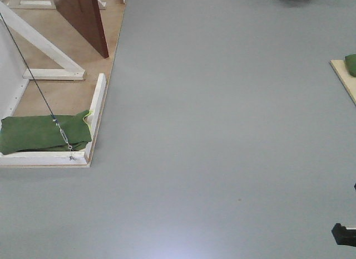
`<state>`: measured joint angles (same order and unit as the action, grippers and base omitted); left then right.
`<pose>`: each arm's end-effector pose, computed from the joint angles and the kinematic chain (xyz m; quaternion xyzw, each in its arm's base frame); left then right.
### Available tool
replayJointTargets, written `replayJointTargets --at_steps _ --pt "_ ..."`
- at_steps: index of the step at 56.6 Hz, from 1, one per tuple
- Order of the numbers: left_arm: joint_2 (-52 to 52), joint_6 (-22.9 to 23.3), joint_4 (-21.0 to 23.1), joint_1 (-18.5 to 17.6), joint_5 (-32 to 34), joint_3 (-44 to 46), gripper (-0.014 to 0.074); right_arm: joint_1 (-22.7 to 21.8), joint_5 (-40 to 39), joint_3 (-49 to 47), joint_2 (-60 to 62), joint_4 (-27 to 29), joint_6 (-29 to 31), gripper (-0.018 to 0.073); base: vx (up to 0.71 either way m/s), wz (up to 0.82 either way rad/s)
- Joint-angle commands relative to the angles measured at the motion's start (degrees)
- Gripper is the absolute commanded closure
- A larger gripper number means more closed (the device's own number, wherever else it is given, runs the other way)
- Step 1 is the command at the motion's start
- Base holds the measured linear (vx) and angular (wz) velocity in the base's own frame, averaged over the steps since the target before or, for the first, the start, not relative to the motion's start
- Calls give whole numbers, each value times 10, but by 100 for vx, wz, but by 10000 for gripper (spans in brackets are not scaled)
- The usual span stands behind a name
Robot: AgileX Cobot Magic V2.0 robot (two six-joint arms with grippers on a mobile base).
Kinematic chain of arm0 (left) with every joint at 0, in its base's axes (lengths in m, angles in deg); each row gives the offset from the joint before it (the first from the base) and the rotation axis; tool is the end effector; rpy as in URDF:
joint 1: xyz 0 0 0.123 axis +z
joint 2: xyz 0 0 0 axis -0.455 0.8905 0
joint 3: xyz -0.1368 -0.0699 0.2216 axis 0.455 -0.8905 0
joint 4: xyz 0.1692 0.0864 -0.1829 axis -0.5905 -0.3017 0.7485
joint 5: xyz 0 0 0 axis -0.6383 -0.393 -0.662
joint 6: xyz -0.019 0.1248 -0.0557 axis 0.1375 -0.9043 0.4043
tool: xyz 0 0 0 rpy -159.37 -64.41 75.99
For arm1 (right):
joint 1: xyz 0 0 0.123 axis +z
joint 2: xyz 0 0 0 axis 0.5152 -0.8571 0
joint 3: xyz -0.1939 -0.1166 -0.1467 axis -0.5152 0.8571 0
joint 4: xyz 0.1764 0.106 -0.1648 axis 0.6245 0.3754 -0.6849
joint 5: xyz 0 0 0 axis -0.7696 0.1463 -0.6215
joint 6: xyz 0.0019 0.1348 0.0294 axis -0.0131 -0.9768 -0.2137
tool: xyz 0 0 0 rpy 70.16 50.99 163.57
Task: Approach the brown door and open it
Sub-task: 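Drive the base forward toward the brown wooden door frame, then drive forward alongside the brown door, passing its edge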
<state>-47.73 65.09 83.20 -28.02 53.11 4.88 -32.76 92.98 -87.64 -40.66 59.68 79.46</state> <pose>0.1311 -0.0012 0.1907 -0.0332 0.7253 -0.0378 0.6866 0.1283 -0.0032 0.1673 -0.0004 0.7795 -0.0159 0.6262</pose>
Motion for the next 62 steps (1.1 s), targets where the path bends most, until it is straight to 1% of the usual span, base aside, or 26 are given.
replayJointTargets --at_steps 1,29,62 --pt "-11 1 0 1 44 10 600 -2 -47 3 10 -4 3 559 24 1" --pt "-11 1 0 1 44 10 600 -2 -47 3 10 -4 3 559 22 0" --pt "-9 1 0 -1 44 10 600 -2 -47 3 9 -4 3 559 24 8"
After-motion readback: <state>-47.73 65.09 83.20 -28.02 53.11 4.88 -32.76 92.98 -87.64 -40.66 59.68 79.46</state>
